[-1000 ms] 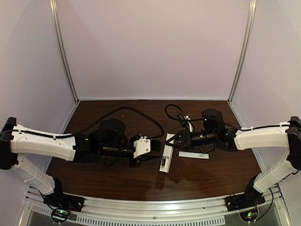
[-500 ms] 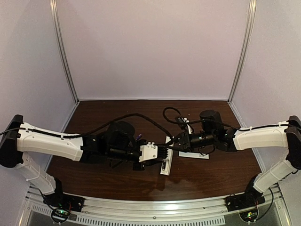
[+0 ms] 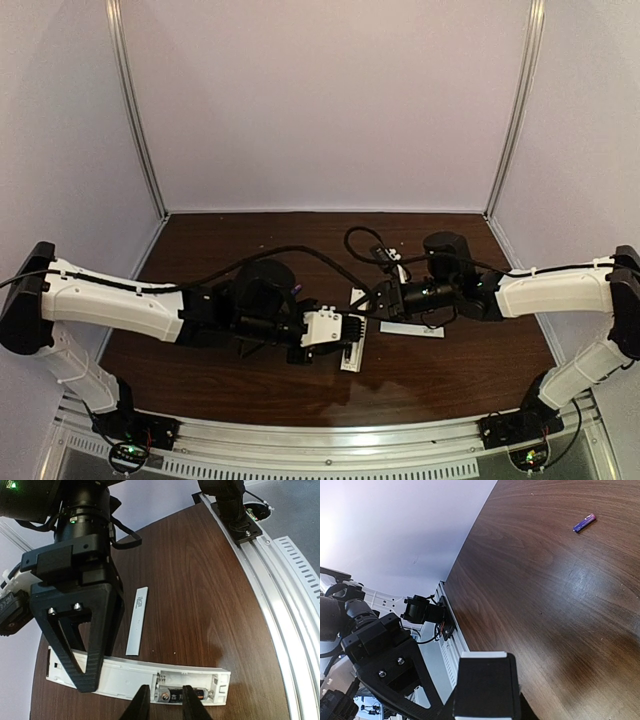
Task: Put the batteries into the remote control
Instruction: Load the battery into the battery compartment, then pick up the battery from the battery compartment, then place the battery in the battery compartment.
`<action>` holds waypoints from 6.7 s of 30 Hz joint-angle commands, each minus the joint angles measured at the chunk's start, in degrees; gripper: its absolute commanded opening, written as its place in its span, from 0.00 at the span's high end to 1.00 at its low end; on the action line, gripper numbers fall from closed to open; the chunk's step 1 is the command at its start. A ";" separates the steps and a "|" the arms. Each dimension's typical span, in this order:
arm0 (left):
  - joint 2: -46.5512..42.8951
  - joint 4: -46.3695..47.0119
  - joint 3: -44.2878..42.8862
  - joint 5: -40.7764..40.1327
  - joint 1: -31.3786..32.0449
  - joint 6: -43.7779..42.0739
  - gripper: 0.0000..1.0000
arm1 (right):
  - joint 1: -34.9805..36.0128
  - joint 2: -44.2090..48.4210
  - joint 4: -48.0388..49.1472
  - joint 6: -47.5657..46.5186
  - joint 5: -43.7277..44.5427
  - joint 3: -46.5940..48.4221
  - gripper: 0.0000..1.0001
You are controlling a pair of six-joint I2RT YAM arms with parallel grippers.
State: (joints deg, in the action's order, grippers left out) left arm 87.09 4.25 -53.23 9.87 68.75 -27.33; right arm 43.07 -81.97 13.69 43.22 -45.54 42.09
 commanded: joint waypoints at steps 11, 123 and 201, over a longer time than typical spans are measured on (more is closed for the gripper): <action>2.83 -0.81 -2.42 -1.78 0.33 -0.33 0.76 | 0.79 0.10 0.41 -1.56 -2.03 2.04 1.00; 20.84 -30.16 -24.57 -7.40 -27.57 46.90 1.00 | -17.76 2.85 13.78 3.59 -4.12 -10.45 1.00; 23.03 -39.05 -32.43 -6.20 -2.10 69.00 0.86 | -5.19 -9.70 47.22 26.54 9.34 -17.77 1.00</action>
State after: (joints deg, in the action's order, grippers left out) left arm 109.01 -32.53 -84.07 5.26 66.63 41.50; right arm 37.54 -92.23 55.13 67.55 -35.29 24.62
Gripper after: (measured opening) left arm 0.118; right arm 0.240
